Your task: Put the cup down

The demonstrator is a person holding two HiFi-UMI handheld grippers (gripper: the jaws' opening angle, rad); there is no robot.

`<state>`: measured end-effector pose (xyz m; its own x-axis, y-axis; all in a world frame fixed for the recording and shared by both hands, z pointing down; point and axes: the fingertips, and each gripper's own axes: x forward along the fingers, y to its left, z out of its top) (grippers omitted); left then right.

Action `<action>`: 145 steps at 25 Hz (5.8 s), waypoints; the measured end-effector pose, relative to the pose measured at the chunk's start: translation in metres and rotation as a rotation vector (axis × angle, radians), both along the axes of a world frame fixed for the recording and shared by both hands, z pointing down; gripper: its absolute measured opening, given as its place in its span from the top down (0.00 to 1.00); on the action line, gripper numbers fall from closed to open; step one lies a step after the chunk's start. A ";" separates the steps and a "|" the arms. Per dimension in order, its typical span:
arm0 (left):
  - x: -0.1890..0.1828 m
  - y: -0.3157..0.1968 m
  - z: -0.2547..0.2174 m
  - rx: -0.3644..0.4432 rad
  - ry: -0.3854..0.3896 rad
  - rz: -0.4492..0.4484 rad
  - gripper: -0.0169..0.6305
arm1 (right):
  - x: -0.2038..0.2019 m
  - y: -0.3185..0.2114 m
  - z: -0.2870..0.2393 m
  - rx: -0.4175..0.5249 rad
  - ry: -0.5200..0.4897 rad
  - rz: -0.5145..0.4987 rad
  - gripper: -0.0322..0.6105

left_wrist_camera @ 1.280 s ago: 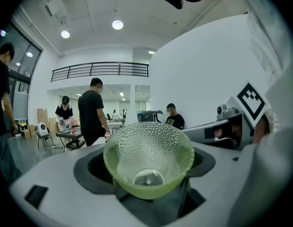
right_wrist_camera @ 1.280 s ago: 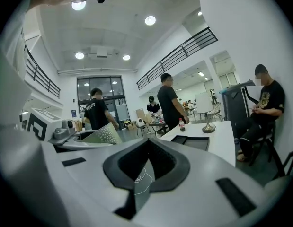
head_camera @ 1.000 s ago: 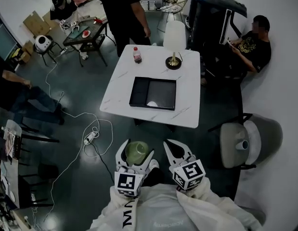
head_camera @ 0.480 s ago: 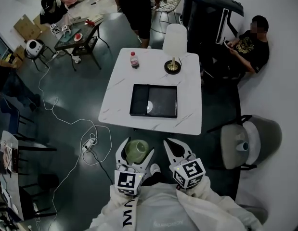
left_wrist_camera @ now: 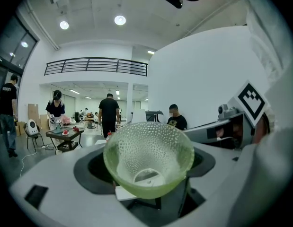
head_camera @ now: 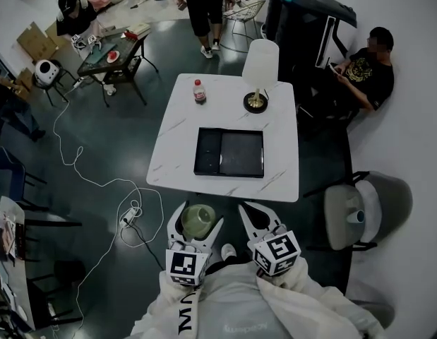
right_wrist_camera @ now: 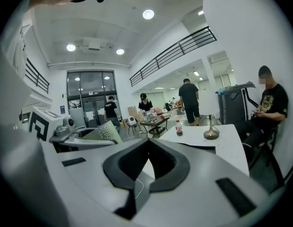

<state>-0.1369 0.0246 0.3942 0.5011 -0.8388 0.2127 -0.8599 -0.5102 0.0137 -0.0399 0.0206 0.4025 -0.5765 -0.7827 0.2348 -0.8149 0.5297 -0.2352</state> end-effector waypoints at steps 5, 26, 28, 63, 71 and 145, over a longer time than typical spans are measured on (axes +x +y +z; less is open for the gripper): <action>-0.003 -0.001 0.001 -0.003 0.004 0.000 0.34 | -0.003 -0.002 -0.002 0.003 0.003 -0.001 0.94; 0.003 -0.068 0.002 0.013 -0.029 -0.004 0.34 | 0.014 -0.068 0.003 0.004 -0.003 0.016 0.94; 0.005 -0.077 0.004 0.008 -0.028 -0.005 0.34 | 0.017 -0.076 0.005 0.000 -0.002 0.016 0.94; 0.012 -0.248 0.052 -0.054 -0.038 -0.041 0.34 | 0.040 -0.227 0.056 -0.088 0.015 0.014 0.94; 0.019 -0.272 0.061 -0.058 -0.052 -0.051 0.34 | 0.046 -0.254 0.062 -0.088 0.018 0.005 0.94; 0.020 -0.371 0.203 -0.123 -0.071 -0.082 0.34 | 0.032 -0.340 0.184 -0.137 0.016 0.026 0.94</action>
